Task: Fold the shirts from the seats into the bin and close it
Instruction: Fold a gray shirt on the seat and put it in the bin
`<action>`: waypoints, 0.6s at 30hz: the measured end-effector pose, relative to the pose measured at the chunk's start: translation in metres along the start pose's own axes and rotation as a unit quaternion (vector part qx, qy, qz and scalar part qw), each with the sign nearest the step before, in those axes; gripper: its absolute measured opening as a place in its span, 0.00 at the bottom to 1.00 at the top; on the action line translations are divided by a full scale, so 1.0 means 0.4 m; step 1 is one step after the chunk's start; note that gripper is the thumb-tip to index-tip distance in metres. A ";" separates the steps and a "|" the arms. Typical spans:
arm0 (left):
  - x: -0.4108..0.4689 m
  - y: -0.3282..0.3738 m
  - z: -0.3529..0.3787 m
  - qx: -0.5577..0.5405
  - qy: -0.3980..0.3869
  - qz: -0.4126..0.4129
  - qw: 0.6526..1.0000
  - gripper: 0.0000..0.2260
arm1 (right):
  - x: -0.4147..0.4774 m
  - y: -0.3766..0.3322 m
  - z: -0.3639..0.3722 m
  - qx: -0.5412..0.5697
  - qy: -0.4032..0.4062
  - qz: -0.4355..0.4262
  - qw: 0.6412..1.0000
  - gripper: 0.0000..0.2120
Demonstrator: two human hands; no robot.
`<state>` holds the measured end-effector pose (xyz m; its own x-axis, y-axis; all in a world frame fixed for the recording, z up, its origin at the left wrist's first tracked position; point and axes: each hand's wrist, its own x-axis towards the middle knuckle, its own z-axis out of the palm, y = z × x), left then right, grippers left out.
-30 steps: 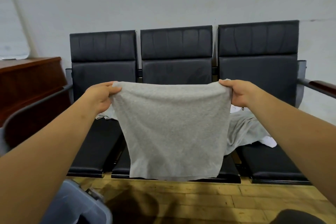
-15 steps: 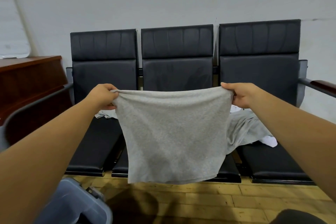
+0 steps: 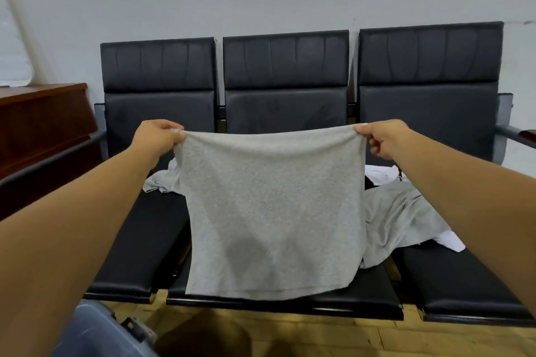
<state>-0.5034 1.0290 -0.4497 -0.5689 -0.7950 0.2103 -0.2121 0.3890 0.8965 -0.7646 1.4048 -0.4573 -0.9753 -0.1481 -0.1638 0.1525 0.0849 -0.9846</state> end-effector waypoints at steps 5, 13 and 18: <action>0.095 0.111 0.001 0.009 0.096 0.085 0.992 0.09 | 0.058 -0.150 0.040 0.117 -0.035 -0.063 0.991 0.05; 0.052 0.139 -0.051 -0.015 0.122 0.140 0.982 0.07 | -0.018 -0.163 -0.011 0.161 -0.042 -0.137 0.976 0.04; -0.105 -0.041 -0.055 0.030 0.035 0.132 0.990 0.07 | -0.071 0.082 -0.045 0.157 -0.042 -0.128 0.978 0.06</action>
<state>-0.4587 1.0458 -0.4648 -0.5557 -0.6908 0.4625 -0.1118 0.6134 0.7818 -0.7347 1.4295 -0.4838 -0.9734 -0.2070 0.0986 -0.0397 -0.2712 -0.9617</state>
